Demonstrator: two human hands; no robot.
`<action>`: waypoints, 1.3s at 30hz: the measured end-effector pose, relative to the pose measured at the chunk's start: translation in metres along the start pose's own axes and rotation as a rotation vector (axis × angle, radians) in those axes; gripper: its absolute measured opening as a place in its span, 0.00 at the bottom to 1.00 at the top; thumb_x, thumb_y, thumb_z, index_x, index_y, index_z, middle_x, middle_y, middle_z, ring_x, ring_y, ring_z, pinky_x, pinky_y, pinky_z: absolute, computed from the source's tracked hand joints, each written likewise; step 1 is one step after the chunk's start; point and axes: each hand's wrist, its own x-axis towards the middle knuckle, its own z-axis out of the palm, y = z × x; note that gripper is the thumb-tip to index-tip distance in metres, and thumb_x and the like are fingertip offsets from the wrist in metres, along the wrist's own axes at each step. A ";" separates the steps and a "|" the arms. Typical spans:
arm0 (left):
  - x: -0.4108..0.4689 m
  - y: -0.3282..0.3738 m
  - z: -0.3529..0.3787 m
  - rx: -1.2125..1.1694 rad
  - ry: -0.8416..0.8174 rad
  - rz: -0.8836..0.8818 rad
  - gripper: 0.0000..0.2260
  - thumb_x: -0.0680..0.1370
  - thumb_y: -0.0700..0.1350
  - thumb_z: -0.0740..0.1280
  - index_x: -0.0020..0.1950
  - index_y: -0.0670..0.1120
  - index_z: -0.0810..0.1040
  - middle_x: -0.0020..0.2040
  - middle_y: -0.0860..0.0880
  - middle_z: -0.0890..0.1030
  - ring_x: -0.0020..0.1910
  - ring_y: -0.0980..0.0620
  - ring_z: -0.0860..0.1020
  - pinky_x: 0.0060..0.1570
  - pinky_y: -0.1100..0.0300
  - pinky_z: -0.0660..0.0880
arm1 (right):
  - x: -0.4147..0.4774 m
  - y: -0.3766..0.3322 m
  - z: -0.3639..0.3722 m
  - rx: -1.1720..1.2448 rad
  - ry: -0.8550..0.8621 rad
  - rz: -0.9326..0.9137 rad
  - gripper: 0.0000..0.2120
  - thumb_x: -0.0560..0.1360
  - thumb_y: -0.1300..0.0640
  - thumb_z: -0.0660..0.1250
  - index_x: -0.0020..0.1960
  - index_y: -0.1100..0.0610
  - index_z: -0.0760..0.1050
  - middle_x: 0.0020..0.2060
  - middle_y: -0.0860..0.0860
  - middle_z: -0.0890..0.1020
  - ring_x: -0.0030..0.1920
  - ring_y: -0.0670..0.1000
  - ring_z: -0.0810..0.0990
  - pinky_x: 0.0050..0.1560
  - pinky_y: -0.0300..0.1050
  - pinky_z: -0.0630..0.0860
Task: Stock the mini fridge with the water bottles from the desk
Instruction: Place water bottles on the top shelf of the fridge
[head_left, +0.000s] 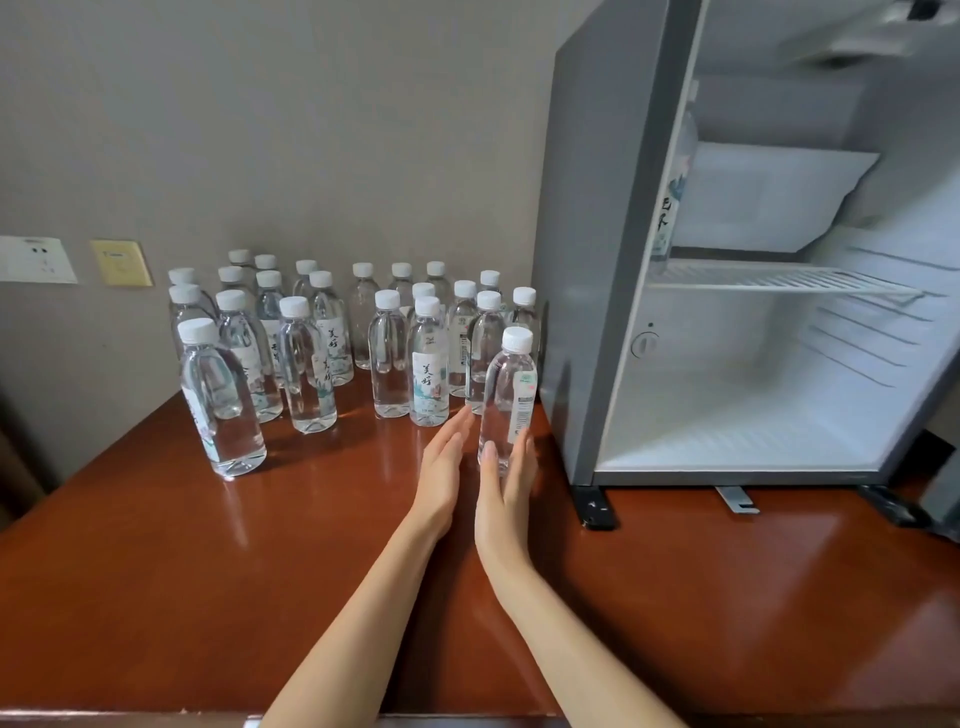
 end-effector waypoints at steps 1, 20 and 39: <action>0.004 -0.002 0.001 -0.010 -0.002 0.002 0.18 0.83 0.37 0.53 0.72 0.42 0.68 0.67 0.45 0.75 0.67 0.50 0.73 0.70 0.54 0.66 | 0.005 0.000 0.001 0.006 0.003 0.001 0.31 0.82 0.47 0.57 0.79 0.52 0.48 0.79 0.51 0.51 0.78 0.49 0.53 0.77 0.53 0.55; 0.025 -0.016 0.001 0.104 -0.004 0.050 0.16 0.78 0.30 0.58 0.61 0.42 0.78 0.59 0.39 0.79 0.60 0.40 0.76 0.65 0.45 0.70 | 0.079 0.004 0.002 0.184 0.033 0.021 0.23 0.77 0.43 0.62 0.64 0.57 0.65 0.54 0.48 0.76 0.55 0.46 0.77 0.55 0.39 0.70; 0.020 -0.005 0.004 -0.020 -0.109 0.061 0.12 0.81 0.47 0.62 0.63 0.47 0.79 0.57 0.50 0.83 0.58 0.52 0.80 0.53 0.60 0.76 | 0.087 0.003 -0.013 0.274 -0.029 0.159 0.29 0.80 0.37 0.51 0.64 0.57 0.77 0.58 0.54 0.82 0.61 0.54 0.79 0.67 0.56 0.72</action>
